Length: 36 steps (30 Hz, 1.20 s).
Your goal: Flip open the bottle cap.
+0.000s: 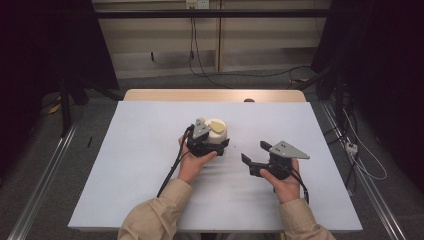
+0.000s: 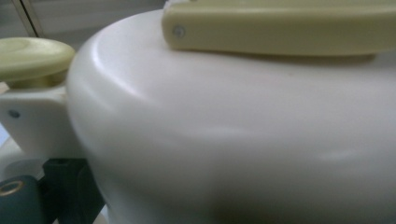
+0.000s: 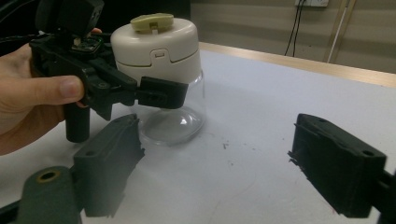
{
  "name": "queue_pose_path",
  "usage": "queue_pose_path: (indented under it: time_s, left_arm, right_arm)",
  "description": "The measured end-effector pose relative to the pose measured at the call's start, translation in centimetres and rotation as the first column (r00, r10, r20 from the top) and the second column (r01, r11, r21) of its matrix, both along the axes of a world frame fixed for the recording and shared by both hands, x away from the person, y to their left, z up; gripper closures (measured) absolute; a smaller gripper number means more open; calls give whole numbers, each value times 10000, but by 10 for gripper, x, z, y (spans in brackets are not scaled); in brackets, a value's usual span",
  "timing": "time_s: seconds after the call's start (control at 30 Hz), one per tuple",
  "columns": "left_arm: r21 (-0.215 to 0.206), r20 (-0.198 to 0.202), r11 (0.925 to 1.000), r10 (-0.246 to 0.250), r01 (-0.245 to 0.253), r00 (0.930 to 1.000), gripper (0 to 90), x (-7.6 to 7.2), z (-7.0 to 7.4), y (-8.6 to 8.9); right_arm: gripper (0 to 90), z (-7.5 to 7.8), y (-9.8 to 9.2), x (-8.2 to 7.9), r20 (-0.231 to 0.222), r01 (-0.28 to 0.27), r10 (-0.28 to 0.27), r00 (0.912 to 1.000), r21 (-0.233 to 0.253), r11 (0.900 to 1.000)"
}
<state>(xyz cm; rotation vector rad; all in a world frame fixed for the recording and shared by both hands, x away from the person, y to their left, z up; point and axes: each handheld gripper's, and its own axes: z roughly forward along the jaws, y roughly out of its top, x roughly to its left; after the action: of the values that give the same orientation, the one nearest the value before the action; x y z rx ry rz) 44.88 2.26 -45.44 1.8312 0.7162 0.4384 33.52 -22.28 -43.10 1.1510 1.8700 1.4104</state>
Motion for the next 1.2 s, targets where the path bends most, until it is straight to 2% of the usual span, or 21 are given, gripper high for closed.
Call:
queue_pose_path:
  time_s: [0.43, 0.57, 0.73, 0.97, 1.2]
  left_arm:
    - [-28, 13, 10000, -22, 23, 10000, 46, 0, 0, 0]
    - [-25, 16, 10000, -18, 18, 10000, 46, 0, 0, 0]
    - [-3, 29, 10000, 16, -16, 10000, 46, 0, 0, 0]
    - [2, 44, 10000, 3, -3, 10000, 46, 0, 0, 0]
    - [19, 49, 10000, 0, 0, 10000, 46, 0, 0, 0]
  right_arm:
    - [301, 11, 13, 13, -13, -131, 131, 9999, -34, 9999]
    - [402, 14, 15, 19, -197, -258, 258, 9995, 17, 9997]
    - [515, 16, 19, 27, -329, -428, 420, 9986, -240, 9988]
    - [724, 21, 23, 36, -514, -740, 740, 9959, 6, 9973]
    - [878, 26, 29, 45, -549, -1068, 1075, 9927, 144, 9942]
